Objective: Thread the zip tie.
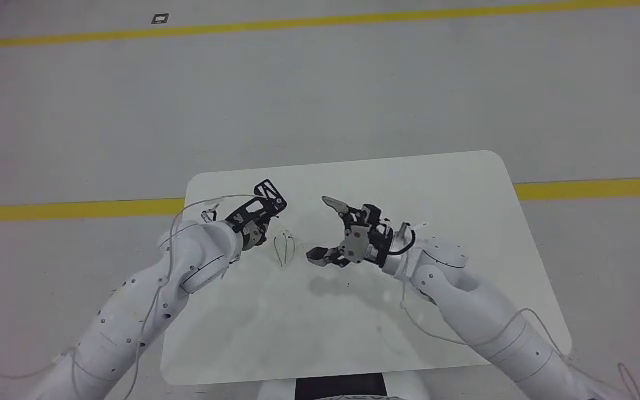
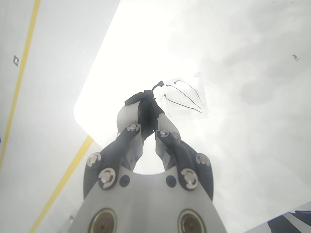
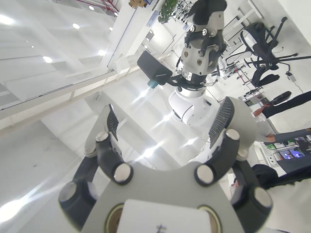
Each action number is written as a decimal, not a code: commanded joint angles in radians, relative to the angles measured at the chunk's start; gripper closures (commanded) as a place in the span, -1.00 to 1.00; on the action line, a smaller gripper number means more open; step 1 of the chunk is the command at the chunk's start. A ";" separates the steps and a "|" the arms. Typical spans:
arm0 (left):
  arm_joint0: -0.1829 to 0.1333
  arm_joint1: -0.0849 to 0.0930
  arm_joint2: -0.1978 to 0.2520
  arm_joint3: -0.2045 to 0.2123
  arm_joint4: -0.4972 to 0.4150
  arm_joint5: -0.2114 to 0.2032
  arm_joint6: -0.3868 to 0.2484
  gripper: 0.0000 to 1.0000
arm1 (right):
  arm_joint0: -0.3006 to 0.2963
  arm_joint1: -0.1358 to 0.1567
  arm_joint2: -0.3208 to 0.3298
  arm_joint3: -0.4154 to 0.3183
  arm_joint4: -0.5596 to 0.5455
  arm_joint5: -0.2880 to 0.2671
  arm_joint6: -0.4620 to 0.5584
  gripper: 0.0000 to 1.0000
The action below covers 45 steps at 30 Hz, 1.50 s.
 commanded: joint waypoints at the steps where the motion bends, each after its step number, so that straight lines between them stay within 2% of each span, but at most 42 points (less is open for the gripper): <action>1: 0.000 0.000 0.000 0.000 0.000 0.000 0.000 1.00 | 0.003 0.002 -0.011 0.005 -0.001 0.000 -0.006 -1.00; 6: 0.000 0.000 0.000 0.000 0.000 0.000 0.000 1.00 | 0.020 -0.003 -0.041 0.026 -0.013 -0.004 -0.039 -1.00; 15: 0.000 0.000 0.000 0.000 0.000 0.000 0.000 1.00 | 0.020 -0.004 -0.042 0.026 -0.011 -0.006 -0.040 -1.00; 18: 0.000 0.000 0.000 0.000 0.000 0.000 0.000 1.00 | 0.022 -0.007 -0.048 0.031 -0.043 0.000 -0.058 -1.00; 23: 0.000 0.000 0.000 0.000 0.000 0.000 0.000 1.00 | 0.065 -0.023 -0.085 0.097 -0.068 0.000 -0.122 -1.00; 28: 0.000 0.000 0.000 0.000 0.000 0.000 0.000 1.00 | 0.132 -0.056 -0.134 0.178 -0.047 -0.001 -0.162 -1.00; 34: 0.000 0.000 0.000 0.000 0.000 0.000 0.000 1.00 | 0.137 -0.060 -0.136 0.184 -0.044 -0.003 -0.164 -1.00; 36: 0.005 0.000 -0.001 0.013 0.005 0.001 0.025 1.00 | 0.137 -0.060 -0.136 0.184 -0.044 -0.003 -0.164 -1.00; 39: 0.012 0.002 -0.014 0.032 0.009 -0.012 0.041 1.00 | 0.127 -0.061 -0.135 0.182 -0.047 -0.009 -0.165 -1.00; 45: 0.028 0.013 -0.042 0.024 0.015 -0.094 0.060 1.00 | 0.135 -0.063 -0.142 0.203 -0.128 0.000 -0.134 -1.00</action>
